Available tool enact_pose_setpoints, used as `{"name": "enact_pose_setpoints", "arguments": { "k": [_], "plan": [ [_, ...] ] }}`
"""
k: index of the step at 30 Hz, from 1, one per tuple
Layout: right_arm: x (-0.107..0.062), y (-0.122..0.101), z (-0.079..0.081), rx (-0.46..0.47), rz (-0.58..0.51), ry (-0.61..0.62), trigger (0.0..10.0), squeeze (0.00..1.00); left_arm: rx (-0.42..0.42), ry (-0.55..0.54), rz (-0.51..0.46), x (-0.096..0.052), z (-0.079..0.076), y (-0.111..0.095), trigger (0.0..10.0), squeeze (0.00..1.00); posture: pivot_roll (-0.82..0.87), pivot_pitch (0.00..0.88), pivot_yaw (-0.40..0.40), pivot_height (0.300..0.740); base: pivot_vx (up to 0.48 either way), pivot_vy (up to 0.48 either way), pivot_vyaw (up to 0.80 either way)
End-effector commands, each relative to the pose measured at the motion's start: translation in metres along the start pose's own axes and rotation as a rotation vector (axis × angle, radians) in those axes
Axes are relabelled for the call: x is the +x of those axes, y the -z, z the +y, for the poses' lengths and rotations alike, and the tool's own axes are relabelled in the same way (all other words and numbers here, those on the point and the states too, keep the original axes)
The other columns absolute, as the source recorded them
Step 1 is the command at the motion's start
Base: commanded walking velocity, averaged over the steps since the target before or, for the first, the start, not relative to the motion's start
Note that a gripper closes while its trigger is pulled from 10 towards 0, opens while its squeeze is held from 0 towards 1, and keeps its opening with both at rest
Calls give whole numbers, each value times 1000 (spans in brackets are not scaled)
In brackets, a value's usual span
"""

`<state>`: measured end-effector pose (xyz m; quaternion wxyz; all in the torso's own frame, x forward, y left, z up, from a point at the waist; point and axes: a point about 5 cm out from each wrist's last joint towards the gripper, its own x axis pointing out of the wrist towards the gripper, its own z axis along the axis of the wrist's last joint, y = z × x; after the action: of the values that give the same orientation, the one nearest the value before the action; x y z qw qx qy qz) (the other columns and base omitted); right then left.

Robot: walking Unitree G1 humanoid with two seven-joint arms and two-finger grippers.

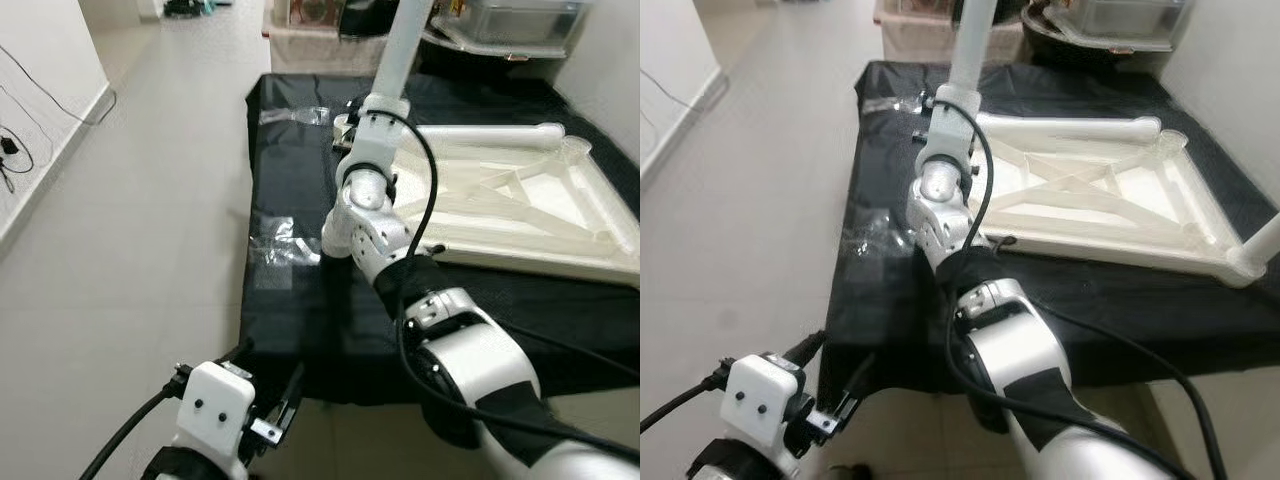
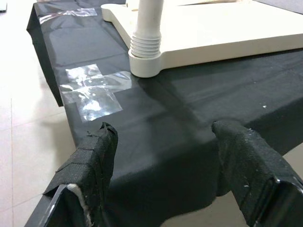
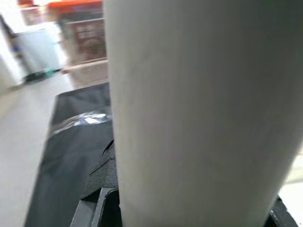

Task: Building children table

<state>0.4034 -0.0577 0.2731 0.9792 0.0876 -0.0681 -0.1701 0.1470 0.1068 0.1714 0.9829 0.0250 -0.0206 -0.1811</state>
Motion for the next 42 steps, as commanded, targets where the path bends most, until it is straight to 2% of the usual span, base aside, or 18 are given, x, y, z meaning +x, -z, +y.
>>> {"name": "enact_pose_setpoints", "arguments": {
  "k": [1, 7, 9, 12, 18, 24, 25, 27, 32, 33, 34, 35, 36, 37, 38, 39, 40, 42],
  "plan": [
    [1, 50, -34, -121, 151, 176, 10000, 0, 0, 5, 20, 0, -1, 5, 10000, 0, 105, 191, -69, 740, 0, 0, 0],
    [-9, 45, -22, -116, 96, 230, 10000, 0, 2, 6, 21, 0, -1, 6, 10000, 0, 110, 183, -69, 740, 0, 0, 0],
    [-18, 41, -10, -138, 33, 202, 10000, 0, 4, 4, 24, 0, -1, 7, 10000, 0, 108, 179, -69, 740, 0, 0, 0],
    [-30, 46, 0, -181, 15, 167, 10000, 0, 5, 3, 23, 1, 0, 7, 10000, 0, 102, 171, -71, 740, 0, 0, 0],
    [-38, 52, 5, -199, 23, 160, 10000, 0, 5, 2, 20, 2, 0, 7, 10000, 0, 102, 171, -71, 740, 0, 0, 0],
    [-38, 46, 9, -136, 21, 150, 10000, 0, 4, 1, 17, 3, 0, 8, 10000, 0, 101, 163, -71, 740, 0, 0, 0],
    [-33, 28, 17, -31, 8, 73, 10000, 0, -6, -9, 14, 4, 2, 7, 10000, 0, 99, 162, -70, 740, 0, 0, 0],
    [-29, 11, 21, 38, -35, 27, 10000, 0, -12, -24, 11, 5, 5, 7, 10000, 0, 99, 160, -69, 740, 0, 0, 0],
    [-26, 1, 21, 66, -56, 13, 10000, 0, -14, -30, 10, 6, 6, 7, 10000, 0, 98, 156, -66, 740, 0, 0, 0],
    [-22, -13, 20, 108, -83, -25, 10000, 0, -11, -34, 9, 8, 7, 7, 10000, 51, 97, 154, -67, 740, 0, 0, 0],
    [-22, -13, 20, 108, -83, -25, 10000, 0, -11, -34, 9, 8, 7, 7, 10000, 51, 97, 154, -67, 740, 0, 0, 0],
    [-20, -25, 20, 152, -98, -80, 10000, 0, 0, -49, 11, 10, 10, 7, 10000, 306, 91, 152, -62, 740, 0, 0, 0],
    [-19, -34, 21, 186, -97, -164, 10000, 0, 23, -58, 12, 13, 13, 6, 10000, 169, 89, 148, -66, 740, 0, 0, 0],
    [-19, -34, 21, 186, -97, -164, 10000, 0, 23, -58, 12, 13, 13, 6, 10000, 169, 89, 148, -66, 740, 0, 0, 0],
    [-25, -37, 24, 239, -80, -348, 10000, 0, 52, -95, 11, 22, 22, 4, 10000, 0, 89, 149, -66, 740, 0, 0, 0],
    [-25, -37, 24, 239, -80, -348, 10000, 0, 52, -95, 11, 22, 22, 4, 10000, 0, 89, 149, -66, 740, 0, 0, 0],
    [-29, -35, 24, 252, -84, -424, 10000, 0, 72, -123, 9, 27, 28, 3, 10000, 0, 84, 144, -62, 740, 0, 0, 0],
    [-31, -33, 23, 268, -69, -471, 10000, 0, 81, -145, 9, 31, 33, 3, 10000, 0, 84, 144, -62, 740, 0, 0, 0]
  ]
}}
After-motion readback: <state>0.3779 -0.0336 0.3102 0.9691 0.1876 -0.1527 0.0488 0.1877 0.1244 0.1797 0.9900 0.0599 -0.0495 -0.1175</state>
